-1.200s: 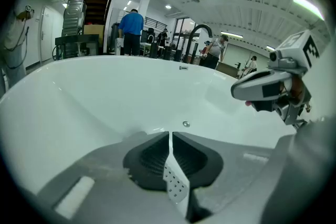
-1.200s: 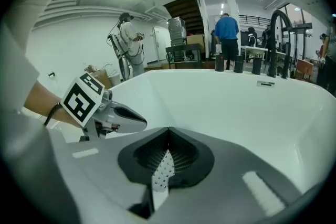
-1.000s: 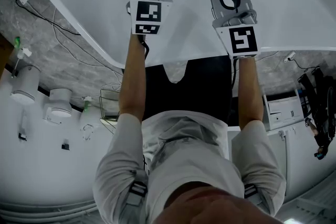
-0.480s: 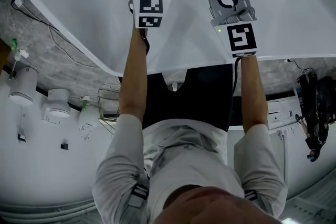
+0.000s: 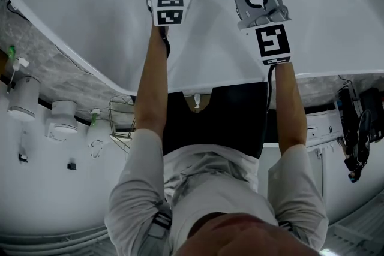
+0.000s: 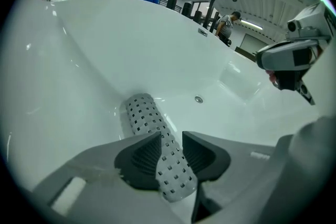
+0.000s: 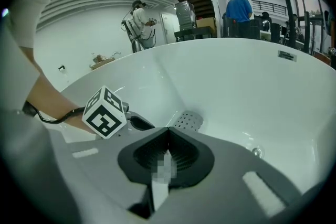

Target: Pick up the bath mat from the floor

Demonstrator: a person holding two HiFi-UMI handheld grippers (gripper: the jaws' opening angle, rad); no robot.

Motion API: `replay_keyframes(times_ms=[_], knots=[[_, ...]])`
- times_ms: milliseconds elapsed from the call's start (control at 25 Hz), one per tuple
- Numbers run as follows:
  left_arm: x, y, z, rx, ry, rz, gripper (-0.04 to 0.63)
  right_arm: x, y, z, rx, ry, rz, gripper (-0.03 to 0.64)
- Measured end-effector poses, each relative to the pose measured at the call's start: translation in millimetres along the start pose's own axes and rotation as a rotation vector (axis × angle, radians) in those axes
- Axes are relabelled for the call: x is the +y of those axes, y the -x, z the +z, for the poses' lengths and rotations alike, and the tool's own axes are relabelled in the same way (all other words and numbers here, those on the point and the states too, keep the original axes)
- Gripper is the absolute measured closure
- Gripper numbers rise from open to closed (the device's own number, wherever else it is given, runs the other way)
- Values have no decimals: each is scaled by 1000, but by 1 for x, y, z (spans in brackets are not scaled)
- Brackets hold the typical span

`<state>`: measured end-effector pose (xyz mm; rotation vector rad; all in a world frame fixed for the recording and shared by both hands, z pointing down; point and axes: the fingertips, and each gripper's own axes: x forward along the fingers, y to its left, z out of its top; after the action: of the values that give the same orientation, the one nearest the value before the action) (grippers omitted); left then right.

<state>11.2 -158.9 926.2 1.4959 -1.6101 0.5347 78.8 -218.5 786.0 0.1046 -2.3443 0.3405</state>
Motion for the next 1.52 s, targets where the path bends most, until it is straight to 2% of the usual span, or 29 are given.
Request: replay_keyframes(times_ms=[200, 440, 800, 1080, 1520], knots=[[2, -16, -15, 13, 32, 13, 425, 1, -5, -11, 12, 27, 13, 614], [11, -36, -26, 20, 82, 39, 402, -3, -14, -26, 41, 31, 26, 614], [10, -59, -49, 77, 100, 34, 330, -3, -28, -42, 59, 34, 42, 614], [9, -69, -69, 112, 155, 35, 193, 2, -35, -51, 82, 47, 66, 614], [8, -94, -98, 174, 206, 8, 73, 7, -39, -57, 94, 53, 88, 614]])
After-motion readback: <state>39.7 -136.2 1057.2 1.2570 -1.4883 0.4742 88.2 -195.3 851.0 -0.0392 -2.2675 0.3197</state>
